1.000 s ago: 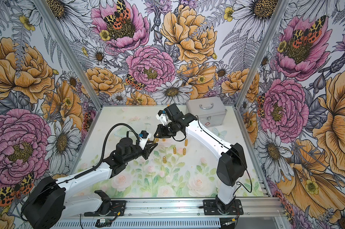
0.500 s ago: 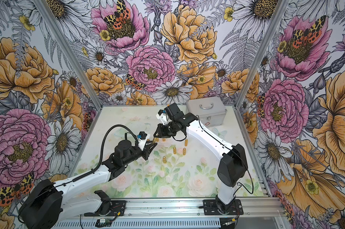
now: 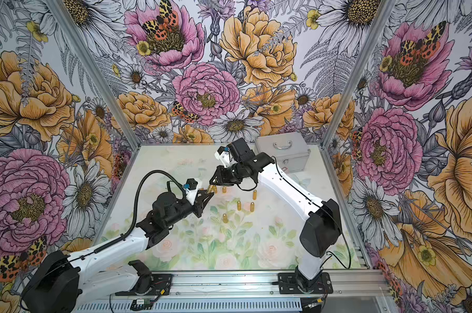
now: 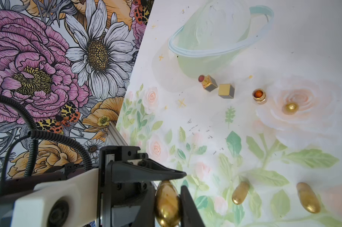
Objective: Open the lipstick cap
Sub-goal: Open the cover of the lipstick, then place the cover at the center of the board.
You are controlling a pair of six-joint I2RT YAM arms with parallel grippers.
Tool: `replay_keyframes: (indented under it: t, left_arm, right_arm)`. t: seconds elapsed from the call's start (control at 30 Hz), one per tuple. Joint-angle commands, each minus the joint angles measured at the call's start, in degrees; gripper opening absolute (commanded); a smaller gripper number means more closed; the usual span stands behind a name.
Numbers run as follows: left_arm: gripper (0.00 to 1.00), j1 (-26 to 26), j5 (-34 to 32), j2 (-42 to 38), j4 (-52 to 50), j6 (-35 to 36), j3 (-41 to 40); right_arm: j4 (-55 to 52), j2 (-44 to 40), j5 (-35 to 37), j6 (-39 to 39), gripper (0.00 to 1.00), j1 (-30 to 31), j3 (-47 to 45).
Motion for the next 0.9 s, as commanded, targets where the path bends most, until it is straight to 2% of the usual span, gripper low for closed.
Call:
replay_keyframes:
  t: [0.0, 0.2, 0.33, 0.5, 0.73, 0.87]
  left_arm:
    - [0.0, 0.14, -0.43, -1.26, -4.03, -1.72, -2.66]
    - [0.0, 0.19, 0.62, -2.86, -1.5, -3.08, -3.74]
    - [0.0, 0.32, -0.63, -4.02, -1.14, -3.29, -4.22]
    - [0.0, 0.78, -1.37, -4.15, -0.35, -3.88, -4.41]
    - [0.0, 1.0, -2.08, -2.11, 1.6, -4.89, -4.24]
    - [0.0, 0.96, -2.43, -0.52, 2.59, -5.33, -3.93]
  right_arm:
    - [4.73, -3.25, 6.06, 0.13, 0.2, -3.81, 0.85]
    - [6.22, -3.72, 7.01, 0.45, 0.2, -4.78, -1.06]
    - [6.16, -3.86, 14.71, -1.54, 0.21, -5.13, -3.6]
    - [6.48, -0.69, 29.42, -3.67, 0.21, -4.96, -7.9]
    - [13.81, 5.52, 36.56, -3.29, 0.21, -3.95, -12.71]
    - [17.03, 9.69, 37.46, -2.86, 0.21, -3.82, -13.15]
